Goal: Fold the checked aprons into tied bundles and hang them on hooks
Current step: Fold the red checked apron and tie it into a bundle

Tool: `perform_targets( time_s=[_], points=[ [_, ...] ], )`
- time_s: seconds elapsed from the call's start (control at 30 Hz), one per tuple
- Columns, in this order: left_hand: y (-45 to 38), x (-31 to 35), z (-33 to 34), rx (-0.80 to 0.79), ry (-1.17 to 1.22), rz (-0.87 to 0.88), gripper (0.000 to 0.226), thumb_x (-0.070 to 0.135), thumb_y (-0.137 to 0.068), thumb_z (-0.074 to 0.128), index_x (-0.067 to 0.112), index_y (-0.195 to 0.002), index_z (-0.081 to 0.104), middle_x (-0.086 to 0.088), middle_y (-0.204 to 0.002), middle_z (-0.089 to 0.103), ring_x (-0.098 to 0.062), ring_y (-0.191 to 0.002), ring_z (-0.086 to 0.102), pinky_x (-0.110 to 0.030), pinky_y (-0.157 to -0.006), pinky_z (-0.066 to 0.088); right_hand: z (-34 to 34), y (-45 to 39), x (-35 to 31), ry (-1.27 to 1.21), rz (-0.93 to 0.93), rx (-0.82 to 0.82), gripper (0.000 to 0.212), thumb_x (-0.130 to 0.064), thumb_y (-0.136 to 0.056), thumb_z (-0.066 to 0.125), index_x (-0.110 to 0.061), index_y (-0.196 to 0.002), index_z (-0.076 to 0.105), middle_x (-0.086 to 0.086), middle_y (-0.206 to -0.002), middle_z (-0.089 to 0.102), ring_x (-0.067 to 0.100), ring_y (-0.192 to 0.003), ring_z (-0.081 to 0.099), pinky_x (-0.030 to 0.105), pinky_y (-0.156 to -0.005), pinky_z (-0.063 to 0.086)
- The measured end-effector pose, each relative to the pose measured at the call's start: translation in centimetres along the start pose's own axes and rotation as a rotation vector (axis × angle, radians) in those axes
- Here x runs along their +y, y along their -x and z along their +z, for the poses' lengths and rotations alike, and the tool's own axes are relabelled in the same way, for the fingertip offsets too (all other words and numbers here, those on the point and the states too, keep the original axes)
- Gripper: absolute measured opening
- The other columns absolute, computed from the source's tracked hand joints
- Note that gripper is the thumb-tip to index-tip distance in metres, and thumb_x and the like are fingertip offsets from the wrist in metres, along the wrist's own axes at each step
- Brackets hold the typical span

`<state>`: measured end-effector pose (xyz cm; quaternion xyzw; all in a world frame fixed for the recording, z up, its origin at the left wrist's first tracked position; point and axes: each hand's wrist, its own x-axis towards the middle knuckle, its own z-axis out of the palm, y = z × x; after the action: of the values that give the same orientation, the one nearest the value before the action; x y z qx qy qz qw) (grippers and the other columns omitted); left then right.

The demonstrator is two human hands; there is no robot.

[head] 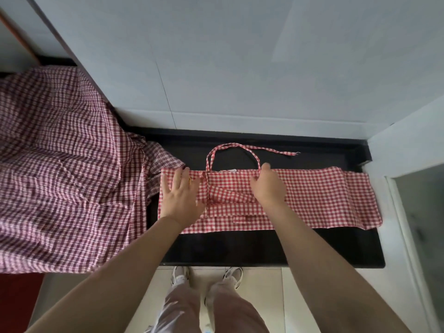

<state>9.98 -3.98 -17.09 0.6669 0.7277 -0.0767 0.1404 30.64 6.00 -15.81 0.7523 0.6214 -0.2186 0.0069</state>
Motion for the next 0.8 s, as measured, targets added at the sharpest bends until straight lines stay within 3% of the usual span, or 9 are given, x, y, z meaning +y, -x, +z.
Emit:
perform_targets(
  time_s=[0.07,0.13,0.23,0.33,0.43,0.5,0.6,0.7,0.8],
  points=[
    [0.3,2.6,-0.7,0.106,0.076,-0.052,0.044,0.036,-0.093,0.047,0.021,-0.135,0.045,-0.010,-0.145,0.040,-0.029,-0.134,0.035,-0.050,-0.112,0.027,-0.9,-1.4,0.0,0.032,-0.010,-0.054,0.028,-0.016,-0.100,0.057,-0.008,-0.127,0.053,0.008,-0.107,0.067,0.022,-0.088,0.067,0.026,-0.062,0.044],
    [0.3,4.6,-0.7,0.112,0.130,-0.090,0.042,0.042,-0.097,0.043,0.020,-0.133,0.044,-0.008,-0.134,0.046,-0.026,-0.121,0.044,-0.044,-0.102,0.038,-1.8,-2.1,0.0,-0.029,-0.049,-0.042,0.016,-0.011,-0.100,0.055,-0.006,-0.115,0.059,0.011,-0.108,0.067,0.026,-0.094,0.066,0.029,-0.067,0.044],
    [-0.4,6.2,-0.4,-0.017,0.117,-0.173,0.070,0.063,-0.095,0.041,0.019,-0.149,0.028,-0.014,-0.153,0.030,-0.034,-0.140,0.033,-0.049,-0.112,0.033,-3.7,-2.5,0.9,-0.256,-0.100,0.062,0.026,-0.006,-0.100,0.053,-0.009,-0.126,0.053,0.011,-0.112,0.064,0.026,-0.101,0.066,0.026,-0.070,0.049],
    [-1.7,6.1,-0.3,-0.057,0.090,-0.223,0.074,0.058,-0.097,0.042,0.015,-0.154,0.021,-0.017,-0.161,0.016,-0.038,-0.148,0.018,-0.053,-0.117,0.027,-5.4,-3.0,3.9,-0.354,-0.061,0.152,0.060,-0.003,-0.094,0.063,-0.015,-0.148,0.039,0.012,-0.146,0.046,0.026,-0.130,0.051,0.034,-0.104,0.046],
    [-2.8,6.8,-1.1,-0.065,0.127,-0.291,0.068,0.040,-0.098,0.044,0.015,-0.155,0.016,-0.017,-0.164,0.008,-0.039,-0.151,0.008,-0.057,-0.120,0.017,-6.2,-3.3,9.9,-0.159,0.099,0.294,0.046,-0.010,-0.091,0.067,-0.008,-0.134,0.051,0.015,-0.134,0.052,0.029,-0.118,0.055,0.038,-0.100,0.050],
    [-2.9,8.5,-1.5,0.003,0.117,-0.216,0.064,0.029,-0.097,0.044,0.018,-0.155,0.019,-0.014,-0.164,0.008,-0.037,-0.151,0.005,-0.059,-0.120,0.015,-6.9,-2.9,13.8,-0.142,0.284,0.335,0.038,-0.014,-0.095,0.063,-0.004,-0.129,0.052,0.019,-0.131,0.054,0.033,-0.113,0.057,0.044,-0.096,0.052],
    [-2.7,12.3,-1.4,0.030,0.135,0.065,0.055,0.036,-0.100,0.041,0.027,-0.152,0.025,-0.007,-0.165,0.010,-0.032,-0.152,0.003,-0.059,-0.120,0.015,-7.0,-2.4,18.5,-0.167,0.438,0.188,0.053,-0.013,-0.097,0.058,-0.001,-0.144,0.038,0.023,-0.146,0.042,0.041,-0.128,0.048,0.049,-0.104,0.044],
    [-2.9,15.8,-0.8,-0.086,0.083,0.254,0.060,0.060,-0.099,0.034,0.038,-0.153,0.021,-0.002,-0.166,0.009,-0.029,-0.153,0.002,-0.059,-0.121,0.010,-6.4,-1.7,21.2,-0.137,0.398,0.158,0.051,-0.016,-0.095,0.062,0.000,-0.139,0.042,0.022,-0.140,0.049,0.038,-0.124,0.052,0.046,-0.100,0.047],
    [-3.0,17.2,-0.3,-0.181,-0.024,0.213,0.067,0.070,-0.094,0.032,0.040,-0.154,0.019,-0.003,-0.165,0.012,-0.031,-0.152,0.007,-0.060,-0.118,0.008,-6.7,-1.2,22.0,-0.135,0.377,0.076,0.082,-0.039,-0.089,0.072,-0.002,-0.148,0.029,0.021,-0.144,0.046,0.038,-0.129,0.050,0.050,-0.104,0.043]
  ],
)
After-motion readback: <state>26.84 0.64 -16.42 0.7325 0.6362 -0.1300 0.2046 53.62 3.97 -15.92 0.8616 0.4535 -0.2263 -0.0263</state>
